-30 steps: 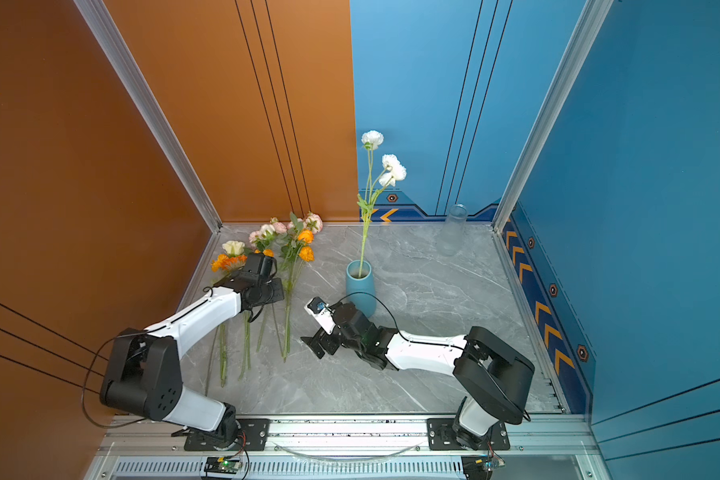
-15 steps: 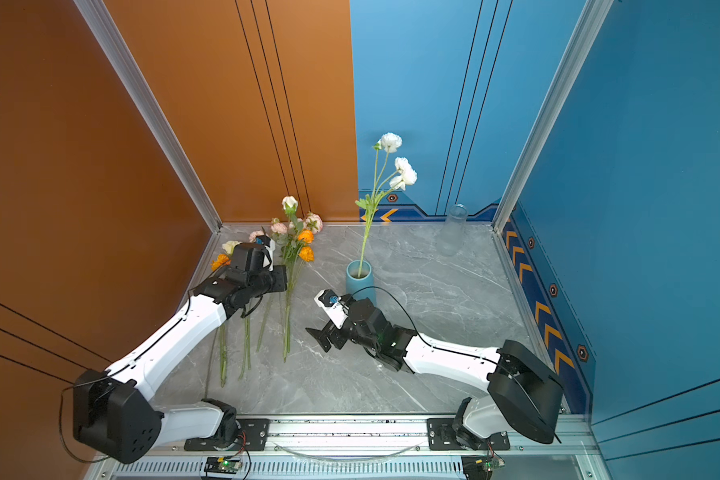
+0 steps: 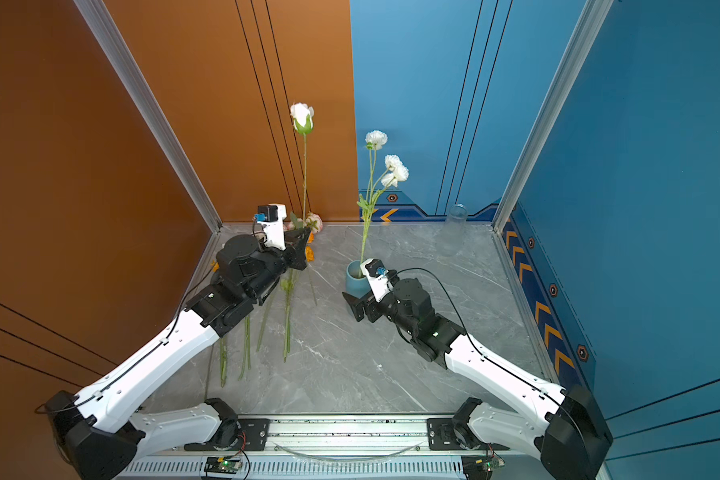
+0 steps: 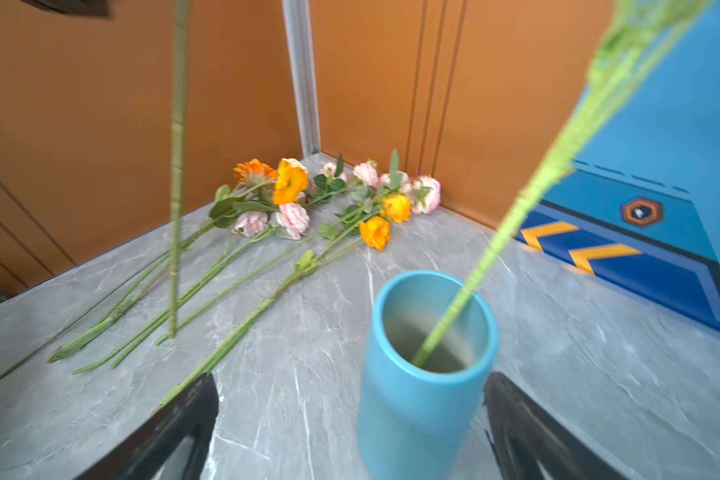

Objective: Arrange the flowers into the vase
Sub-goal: 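Lift the white rose with the left gripper and lower its stem into the teal vase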

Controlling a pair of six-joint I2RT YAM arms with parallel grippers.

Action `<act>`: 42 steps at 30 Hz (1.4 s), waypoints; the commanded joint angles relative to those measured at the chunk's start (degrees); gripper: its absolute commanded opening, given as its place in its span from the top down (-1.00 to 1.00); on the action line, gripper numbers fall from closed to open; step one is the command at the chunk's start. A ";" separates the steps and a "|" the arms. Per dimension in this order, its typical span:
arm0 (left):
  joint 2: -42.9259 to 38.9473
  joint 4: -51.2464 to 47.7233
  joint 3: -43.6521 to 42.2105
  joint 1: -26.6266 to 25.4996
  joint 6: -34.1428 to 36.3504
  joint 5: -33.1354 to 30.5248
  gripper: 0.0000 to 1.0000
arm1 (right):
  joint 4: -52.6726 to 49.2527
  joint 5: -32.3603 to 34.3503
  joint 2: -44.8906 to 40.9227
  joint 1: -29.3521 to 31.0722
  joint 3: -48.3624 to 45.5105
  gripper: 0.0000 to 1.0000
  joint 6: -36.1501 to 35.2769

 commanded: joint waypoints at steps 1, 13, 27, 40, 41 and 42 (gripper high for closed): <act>2.02 15.60 1.56 -3.91 7.69 -5.81 1.00 | -2.59 -2.59 -2.34 -3.32 -0.75 -1.00 4.99; 14.09 38.55 0.95 -8.09 13.07 -8.32 1.00 | 0.08 -8.22 -5.80 -6.52 -2.98 -1.00 5.83; 21.61 48.67 -5.13 -10.57 13.19 -13.28 1.00 | 1.12 -9.12 -5.50 -7.00 -3.61 -1.00 5.74; 30.35 66.48 -13.08 -15.29 14.59 -27.80 1.00 | 1.55 -9.85 -4.72 -7.12 -3.68 -1.00 5.73; 30.86 66.45 -13.00 -15.39 14.38 -28.38 1.00 | 1.58 -9.91 -4.62 -7.16 -3.63 -1.00 5.70; 31.43 66.47 -12.93 -15.43 14.18 -28.86 0.94 | 1.57 -9.95 -4.62 -7.14 -3.62 -1.00 5.73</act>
